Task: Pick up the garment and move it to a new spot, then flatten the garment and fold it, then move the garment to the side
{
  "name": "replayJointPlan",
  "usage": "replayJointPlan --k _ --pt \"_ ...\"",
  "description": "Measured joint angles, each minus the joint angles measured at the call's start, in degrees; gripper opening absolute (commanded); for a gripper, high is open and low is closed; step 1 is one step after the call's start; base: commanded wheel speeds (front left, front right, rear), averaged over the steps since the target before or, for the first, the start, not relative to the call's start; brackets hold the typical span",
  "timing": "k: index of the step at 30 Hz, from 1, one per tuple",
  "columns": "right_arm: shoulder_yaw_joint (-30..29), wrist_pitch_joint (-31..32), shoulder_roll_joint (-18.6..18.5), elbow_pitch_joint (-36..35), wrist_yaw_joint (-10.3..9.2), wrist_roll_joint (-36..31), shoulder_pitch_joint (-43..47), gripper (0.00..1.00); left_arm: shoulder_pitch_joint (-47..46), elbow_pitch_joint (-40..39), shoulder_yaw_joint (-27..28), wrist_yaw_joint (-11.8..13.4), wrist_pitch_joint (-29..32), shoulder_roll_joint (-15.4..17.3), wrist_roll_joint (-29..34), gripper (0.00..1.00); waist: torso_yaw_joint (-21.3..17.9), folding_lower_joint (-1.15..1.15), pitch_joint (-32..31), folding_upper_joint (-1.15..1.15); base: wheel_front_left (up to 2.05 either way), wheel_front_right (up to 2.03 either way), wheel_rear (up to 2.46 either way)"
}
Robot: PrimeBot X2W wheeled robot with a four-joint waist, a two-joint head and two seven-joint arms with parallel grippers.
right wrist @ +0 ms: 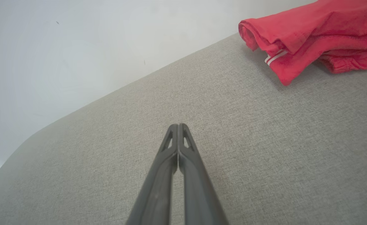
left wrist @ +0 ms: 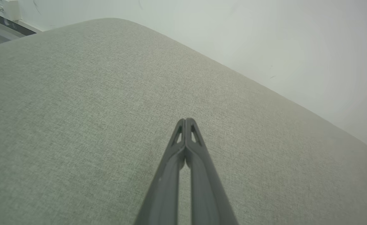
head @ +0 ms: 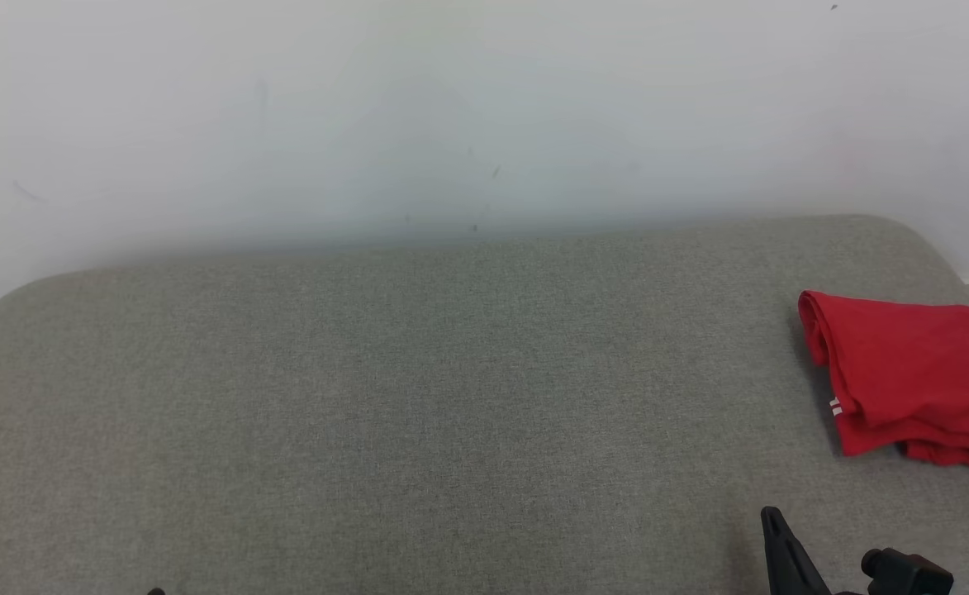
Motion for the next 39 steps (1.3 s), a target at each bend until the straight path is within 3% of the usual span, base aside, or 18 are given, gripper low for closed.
replayJointPlan --k 20,39 --pt "-2.6 4.6 0.3 -2.3 0.00 18.2 -1.7 0.00 -3.6 -0.5 -0.8 -0.1 4.5 0.1 -18.4 0.00 0.6 0.00 0.7 0.00 0.00 0.00 0.00" --pt "-4.5 7.9 0.5 -3.9 -0.01 31.0 -2.9 0.00 -6.3 -0.8 -1.4 -0.4 7.8 0.1 -30.8 0.00 1.1 0.00 1.2 0.00 0.00 0.00 0.00"
